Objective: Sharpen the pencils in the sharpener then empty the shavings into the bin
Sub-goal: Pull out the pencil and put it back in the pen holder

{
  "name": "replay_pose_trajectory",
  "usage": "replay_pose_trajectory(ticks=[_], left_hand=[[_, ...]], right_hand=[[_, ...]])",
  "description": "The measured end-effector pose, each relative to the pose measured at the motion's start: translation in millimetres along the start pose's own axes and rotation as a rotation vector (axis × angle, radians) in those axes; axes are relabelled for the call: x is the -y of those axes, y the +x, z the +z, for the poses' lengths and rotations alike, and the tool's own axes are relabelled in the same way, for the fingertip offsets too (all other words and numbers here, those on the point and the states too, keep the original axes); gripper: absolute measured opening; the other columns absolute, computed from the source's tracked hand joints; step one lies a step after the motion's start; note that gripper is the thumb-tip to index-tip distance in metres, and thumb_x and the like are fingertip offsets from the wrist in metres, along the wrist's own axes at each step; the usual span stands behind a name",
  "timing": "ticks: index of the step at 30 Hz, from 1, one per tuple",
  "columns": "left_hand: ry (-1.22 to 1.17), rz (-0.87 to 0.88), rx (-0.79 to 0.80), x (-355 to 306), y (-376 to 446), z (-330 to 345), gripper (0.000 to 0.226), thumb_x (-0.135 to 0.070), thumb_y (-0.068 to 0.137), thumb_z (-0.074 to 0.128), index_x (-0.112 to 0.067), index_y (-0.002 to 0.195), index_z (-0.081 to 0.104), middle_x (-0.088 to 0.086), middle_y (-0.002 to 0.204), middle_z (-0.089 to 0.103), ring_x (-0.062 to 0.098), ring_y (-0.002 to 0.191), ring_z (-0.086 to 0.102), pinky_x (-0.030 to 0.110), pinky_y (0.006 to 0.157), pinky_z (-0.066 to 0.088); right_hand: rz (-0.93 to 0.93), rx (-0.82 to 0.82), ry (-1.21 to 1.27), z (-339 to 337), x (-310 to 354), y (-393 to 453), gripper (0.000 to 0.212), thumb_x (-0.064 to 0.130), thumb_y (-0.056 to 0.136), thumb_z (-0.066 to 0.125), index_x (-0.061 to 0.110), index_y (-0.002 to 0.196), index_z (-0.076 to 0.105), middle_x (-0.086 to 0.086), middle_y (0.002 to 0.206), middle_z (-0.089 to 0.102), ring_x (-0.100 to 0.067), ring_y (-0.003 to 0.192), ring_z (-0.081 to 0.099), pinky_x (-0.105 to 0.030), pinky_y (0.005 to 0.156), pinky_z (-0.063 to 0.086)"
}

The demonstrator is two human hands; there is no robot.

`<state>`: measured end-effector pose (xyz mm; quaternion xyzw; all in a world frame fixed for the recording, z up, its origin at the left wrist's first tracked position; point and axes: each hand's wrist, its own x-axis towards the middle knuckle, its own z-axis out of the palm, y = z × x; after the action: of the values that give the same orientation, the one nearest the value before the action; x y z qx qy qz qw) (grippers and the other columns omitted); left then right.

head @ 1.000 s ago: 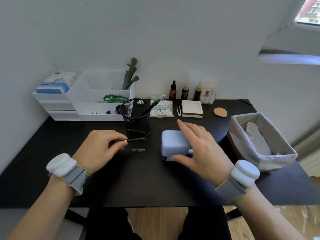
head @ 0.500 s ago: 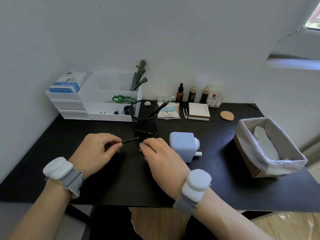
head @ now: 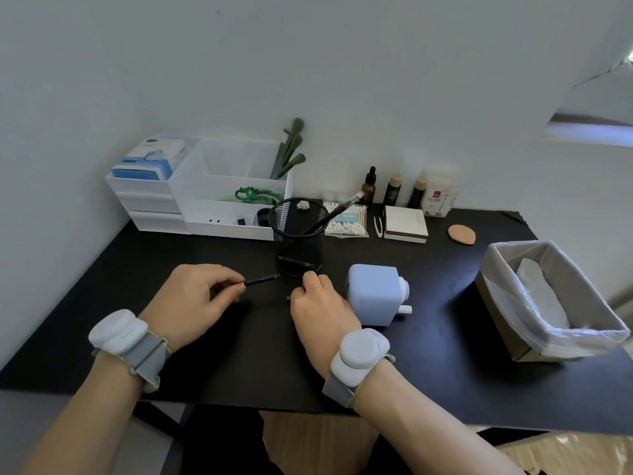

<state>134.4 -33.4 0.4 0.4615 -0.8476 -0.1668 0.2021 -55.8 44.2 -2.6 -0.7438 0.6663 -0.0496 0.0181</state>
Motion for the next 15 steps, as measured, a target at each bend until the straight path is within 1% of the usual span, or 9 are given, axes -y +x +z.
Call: replay_pose_trajectory(ticks=[2,6,9,12,15], left_hand=[[-0.005,0.002,0.007,1.0,0.6,0.8,0.014,-0.024,0.089,0.068,-0.030,0.100,0.073,-0.022,0.077,0.066,-0.007,0.086,0.060,0.008,0.070,0.042],[-0.003,0.009,0.023,1.8,0.9,1.1,0.015,-0.023,0.089,0.068,-0.030,0.101,0.073,-0.022,0.078,0.066,-0.008,0.091,0.059,0.007,0.071,0.042],[0.004,0.009,0.021,2.8,0.3,0.0,0.015,-0.024,0.089,0.067,-0.031,0.101,0.072,-0.022,0.078,0.066,-0.009,0.090,0.059,0.006,0.070,0.041],[0.004,0.014,0.008,1.8,-0.7,-2.3,0.014,-0.024,0.089,0.068,-0.031,0.100,0.073,-0.021,0.078,0.066,-0.006,0.084,0.062,0.006,0.071,0.041],[0.012,0.038,0.006,-1.5,-1.3,-4.5,0.014,-0.023,0.089,0.068,-0.030,0.100,0.073,-0.020,0.078,0.066,-0.003,0.078,0.063,0.008,0.072,0.043]], right_hand=[[0.013,0.020,0.012,-0.9,0.2,1.0,0.021,-0.007,0.092,0.044,0.001,0.109,0.053,-0.015,0.119,0.042,-0.030,0.110,0.043,-0.032,0.072,0.039],[0.021,-0.006,0.082,-1.0,-0.6,2.5,0.025,-0.004,0.093,0.045,0.004,0.117,0.048,-0.014,0.121,0.045,-0.029,0.111,0.046,-0.033,0.078,0.046],[0.036,-0.049,0.147,-4.2,-0.5,3.6,0.018,0.002,0.097,0.043,0.007,0.114,0.045,-0.013,0.117,0.047,-0.027,0.105,0.050,-0.031,0.073,0.040],[0.022,-0.111,0.170,-5.9,-1.7,4.5,0.014,0.005,0.099,0.043,0.009,0.112,0.046,-0.011,0.115,0.049,-0.025,0.098,0.052,-0.027,0.070,0.034],[-0.003,-0.136,0.180,-6.9,-1.6,3.2,0.013,0.008,0.101,0.041,0.008,0.112,0.047,-0.012,0.114,0.049,-0.026,0.096,0.053,-0.027,0.069,0.034]])
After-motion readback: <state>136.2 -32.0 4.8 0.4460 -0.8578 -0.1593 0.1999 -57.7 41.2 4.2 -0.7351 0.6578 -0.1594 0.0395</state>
